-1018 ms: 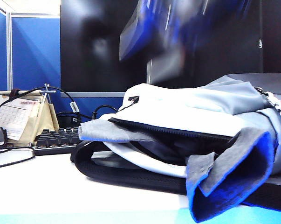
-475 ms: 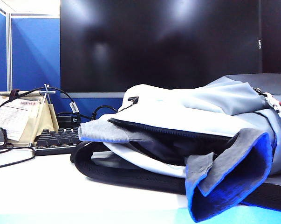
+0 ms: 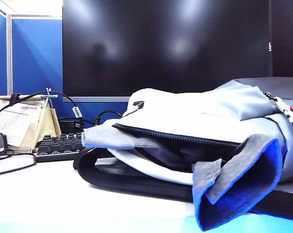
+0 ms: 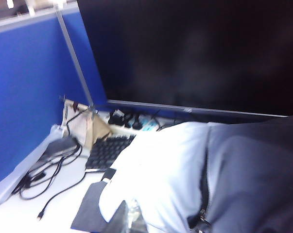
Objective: Put the gray clothes into the backpack.
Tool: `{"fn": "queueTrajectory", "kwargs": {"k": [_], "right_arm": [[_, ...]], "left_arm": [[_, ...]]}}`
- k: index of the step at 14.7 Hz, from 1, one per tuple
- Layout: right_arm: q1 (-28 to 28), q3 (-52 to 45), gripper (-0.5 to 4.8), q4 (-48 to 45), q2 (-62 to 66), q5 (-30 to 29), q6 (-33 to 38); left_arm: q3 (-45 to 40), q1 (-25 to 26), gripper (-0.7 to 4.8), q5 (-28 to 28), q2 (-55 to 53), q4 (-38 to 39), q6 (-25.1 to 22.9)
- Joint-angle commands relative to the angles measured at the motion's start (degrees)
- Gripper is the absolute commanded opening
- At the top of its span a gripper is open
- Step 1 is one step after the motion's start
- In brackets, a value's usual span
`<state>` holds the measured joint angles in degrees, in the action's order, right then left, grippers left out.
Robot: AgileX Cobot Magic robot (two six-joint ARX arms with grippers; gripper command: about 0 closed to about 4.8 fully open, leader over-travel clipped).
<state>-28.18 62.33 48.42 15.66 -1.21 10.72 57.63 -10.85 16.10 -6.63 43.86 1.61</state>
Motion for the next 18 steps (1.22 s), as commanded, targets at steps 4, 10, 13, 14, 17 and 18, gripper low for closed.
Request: {"fn": "queueTrajectory", "kwargs": {"k": [4,10,13,14,17,18], "right_arm": [[4.37,-10.78,-0.05,-2.12,-15.47,-4.11,-0.28],[16.35,-20.68,-0.05,-18.93,-15.47,-15.45,0.24],[17.27,-29.33,-0.05,-18.67,-15.45,-15.06,0.20],[17.27,-30.73,-0.05,-16.48,-15.47,-15.47,0.20],[17.29,-32.46,-0.05,-9.51,-15.47,-15.45,1.44],[17.29,-32.41,-0.05,-9.62,-15.50,-15.47,1.44]], "left_arm": [[-7.39,0.81,-0.05,-2.84,6.38,3.48,3.39],[-25.81,0.70,-0.04,-1.46,6.38,-17.25,9.57],[-35.47,0.68,-0.03,-1.88,6.34,-20.63,15.45],[-37.00,0.70,-0.03,-1.79,6.32,-17.64,15.93],[-37.38,0.68,-0.03,-0.66,6.34,-6.32,21.09],[-37.38,0.68,-0.03,-0.63,6.34,-3.98,21.09]]}}
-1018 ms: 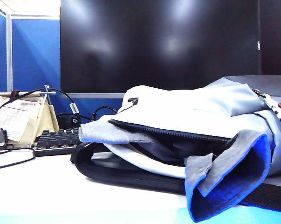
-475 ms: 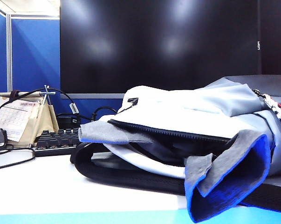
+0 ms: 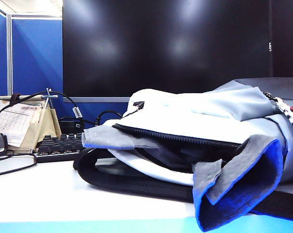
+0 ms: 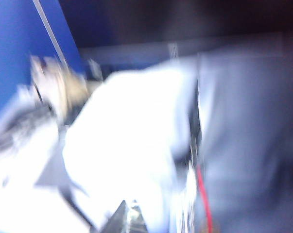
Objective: Put the gray clothes into the backpack.
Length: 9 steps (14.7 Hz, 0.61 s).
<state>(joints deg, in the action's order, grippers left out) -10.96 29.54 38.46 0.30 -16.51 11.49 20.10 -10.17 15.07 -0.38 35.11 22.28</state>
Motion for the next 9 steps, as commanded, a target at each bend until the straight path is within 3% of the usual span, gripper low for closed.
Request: {"fn": "queueTrajectory", "kwargs": {"k": [1,7,8,9], "right_arm": [[0.04,0.37,-0.05,0.35,-0.13,-0.17,0.72],[0.07,0.37,-0.05,0.35,-0.13,-0.17,0.70],[0.07,0.37,-0.05,0.37,-0.13,-0.17,0.70],[0.04,0.37,-0.05,0.37,-0.13,-0.17,0.72]], "left_arm": [[0.15,0.00,-0.03,0.39,0.09,5.86,0.42],[0.15,0.33,-0.03,0.44,0.17,6.08,0.39],[0.13,2.01,-0.03,0.33,0.17,6.01,-0.24],[0.13,3.30,-0.03,-2.27,0.17,5.16,-4.00]]}}
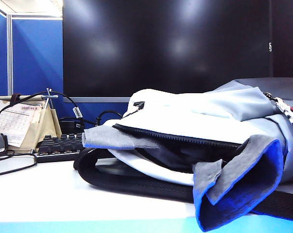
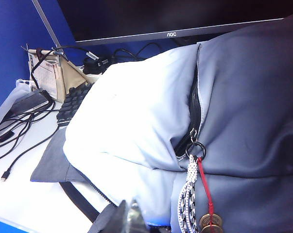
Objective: Put the gray clothes into the backpack.
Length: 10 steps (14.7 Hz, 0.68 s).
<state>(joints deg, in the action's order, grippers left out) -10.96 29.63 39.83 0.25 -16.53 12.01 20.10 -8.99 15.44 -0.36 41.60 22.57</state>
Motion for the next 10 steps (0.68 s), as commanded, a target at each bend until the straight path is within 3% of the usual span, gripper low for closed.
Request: {"fn": "queueTrajectory", "kwargs": {"k": [1,3,4,7,10], "right_arm": [[0.04,0.28,-0.05,-1.01,-0.09,-0.15,0.17],[0.20,0.28,-0.05,-1.01,-0.09,-0.15,0.20],[0.20,0.28,-0.05,-1.01,-0.09,-0.15,0.17],[0.22,0.28,-0.05,-1.01,-0.09,-0.15,0.17],[0.22,0.28,-0.05,-1.01,-0.09,-0.15,0.17]], "left_arm": [[0.13,3.63,-0.03,-2.84,0.15,-2.25,-3.91],[-2.10,7.02,-0.03,-5.66,0.17,-11.78,-3.98],[-5.31,8.22,-0.03,-5.77,0.17,-22.47,-5.53],[-9.01,11.21,-0.03,-6.82,0.17,-28.96,-7.93],[-13.97,12.35,-0.03,-6.64,0.17,-35.95,-13.55]]}}
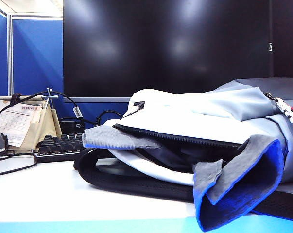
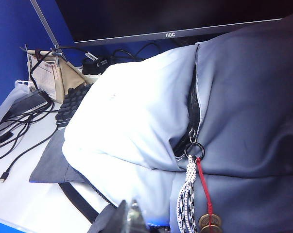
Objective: Put the gray clothes into the backpack.
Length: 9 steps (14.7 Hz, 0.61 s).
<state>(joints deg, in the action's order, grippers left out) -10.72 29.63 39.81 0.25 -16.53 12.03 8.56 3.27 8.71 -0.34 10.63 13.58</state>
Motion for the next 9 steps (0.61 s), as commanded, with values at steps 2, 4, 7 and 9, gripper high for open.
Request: {"fn": "queueTrajectory", "kwargs": {"k": [2,4,7,9], "right_arm": [[-0.02,0.28,-0.05,-0.98,-0.09,-0.15,0.17],[-0.02,0.28,-0.05,-0.98,-0.09,-0.15,0.17],[-0.02,0.28,-0.05,-0.98,-0.09,-0.15,0.17],[-0.02,0.28,-0.05,-0.98,-0.09,-0.15,0.17]], "left_arm": [[-5.09,0.09,-0.03,-0.15,0.15,-7.48,-6.58],[-5.97,0.09,-0.03,-0.44,0.15,-8.59,-7.98],[-8.13,0.09,-0.03,-2.80,0.15,-13.75,-10.29],[-8.13,0.09,-0.03,-4.26,0.15,-13.73,-10.16]]}}
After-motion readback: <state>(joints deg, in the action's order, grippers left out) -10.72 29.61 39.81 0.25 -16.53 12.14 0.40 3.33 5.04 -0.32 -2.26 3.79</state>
